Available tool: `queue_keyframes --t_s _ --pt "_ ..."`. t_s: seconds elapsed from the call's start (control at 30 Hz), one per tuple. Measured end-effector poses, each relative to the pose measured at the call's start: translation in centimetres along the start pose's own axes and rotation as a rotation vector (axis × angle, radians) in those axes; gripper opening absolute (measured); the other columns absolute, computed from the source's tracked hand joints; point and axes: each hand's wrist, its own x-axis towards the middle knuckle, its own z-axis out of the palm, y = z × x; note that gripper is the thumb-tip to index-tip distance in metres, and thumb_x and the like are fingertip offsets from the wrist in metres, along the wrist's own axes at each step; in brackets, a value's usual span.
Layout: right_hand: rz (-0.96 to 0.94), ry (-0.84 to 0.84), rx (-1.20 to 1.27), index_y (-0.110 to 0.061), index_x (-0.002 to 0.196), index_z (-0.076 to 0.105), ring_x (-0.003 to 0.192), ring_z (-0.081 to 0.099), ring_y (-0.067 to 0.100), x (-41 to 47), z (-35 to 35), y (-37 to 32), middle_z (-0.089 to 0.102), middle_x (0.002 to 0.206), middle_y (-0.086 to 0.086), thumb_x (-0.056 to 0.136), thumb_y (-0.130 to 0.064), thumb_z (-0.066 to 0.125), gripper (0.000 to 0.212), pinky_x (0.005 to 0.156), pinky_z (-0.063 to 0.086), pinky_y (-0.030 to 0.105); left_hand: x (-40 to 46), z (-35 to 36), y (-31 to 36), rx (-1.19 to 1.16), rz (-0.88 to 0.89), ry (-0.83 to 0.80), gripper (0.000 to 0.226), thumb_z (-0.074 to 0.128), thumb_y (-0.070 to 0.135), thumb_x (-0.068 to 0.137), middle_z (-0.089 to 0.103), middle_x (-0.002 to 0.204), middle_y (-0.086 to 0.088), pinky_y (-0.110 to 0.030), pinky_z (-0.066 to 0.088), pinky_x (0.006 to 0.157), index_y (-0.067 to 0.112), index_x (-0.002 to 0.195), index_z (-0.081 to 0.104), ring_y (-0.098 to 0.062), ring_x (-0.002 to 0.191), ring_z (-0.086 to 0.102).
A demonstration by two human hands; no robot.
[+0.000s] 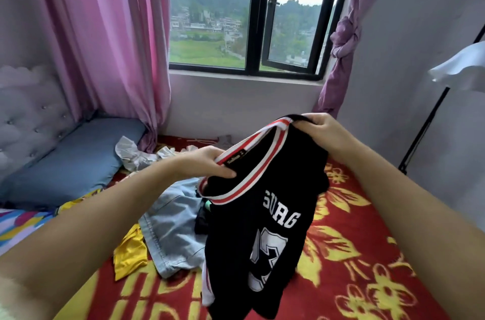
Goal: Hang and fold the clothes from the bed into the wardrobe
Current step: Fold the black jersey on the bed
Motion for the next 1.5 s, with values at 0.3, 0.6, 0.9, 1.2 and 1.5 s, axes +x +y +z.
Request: queue_keyframes --t_s 0.3,0.6,0.9,1.2,1.5 --pt "0.038 0.110 -0.701 -0.013 0.074 0.071 0.049 0.054 0.005 0.0 -6.6 1.7 0.064 0.059 -0.002 0.086 -0.066 0.046 0.060 0.052 0.041 0.023 -2.8 -4.7 -1.9 -0.106 -0.067 0.265 0.044 0.057 0.043 0.090 0.044 0.066 -0.003 -0.019 0.038 0.062 0.000 0.088 0.066 -0.015 0.062 0.042" --pt "0.313 0.066 -0.912 -0.009 0.072 0.058 0.078 0.060 0.027 0.0 -3.7 3.4 0.061 0.076 0.004 0.094 -0.064 0.029 0.067 0.068 0.043 0.034 -0.3 -2.3 0.7 -0.379 -0.250 0.497 0.042 0.057 0.046 0.092 0.072 0.077 -0.010 -0.026 0.055 0.062 0.007 0.091 0.071 -0.018 0.062 0.067" --pt "0.170 -0.124 -0.512 -0.011 0.108 0.066 0.110 0.058 0.023 -0.3 7.4 2.5 0.066 0.116 0.011 0.103 -0.043 0.033 0.046 0.081 0.037 0.024 2.5 4.3 6.2 -0.681 -0.309 0.379 0.032 0.049 0.041 0.097 0.052 0.047 0.002 -0.014 0.040 0.036 0.016 0.078 0.052 -0.007 0.032 0.050" --pt "0.020 -0.359 -0.372 -0.031 0.148 0.025 0.114 0.056 0.005 -1.6 7.0 0.8 0.059 0.124 -0.010 0.090 -0.024 0.063 0.070 0.098 0.042 0.015 1.2 3.7 7.6 -0.779 -0.094 0.406 0.029 0.042 0.029 0.102 0.067 0.060 -0.008 -0.025 0.055 0.049 0.009 0.089 0.059 -0.016 0.052 0.066" --pt "-0.103 -0.290 -0.116 -0.031 0.103 0.066 0.088 0.068 0.009 -1.1 4.8 -0.6 0.072 0.093 -0.010 0.097 -0.004 0.046 0.035 0.074 0.053 0.017 0.5 0.1 6.9 0.551 0.297 0.341 0.061 0.073 0.029 0.082 0.025 0.155 -0.004 -0.043 0.007 0.120 0.019 0.135 0.047 -0.019 0.147 0.010"
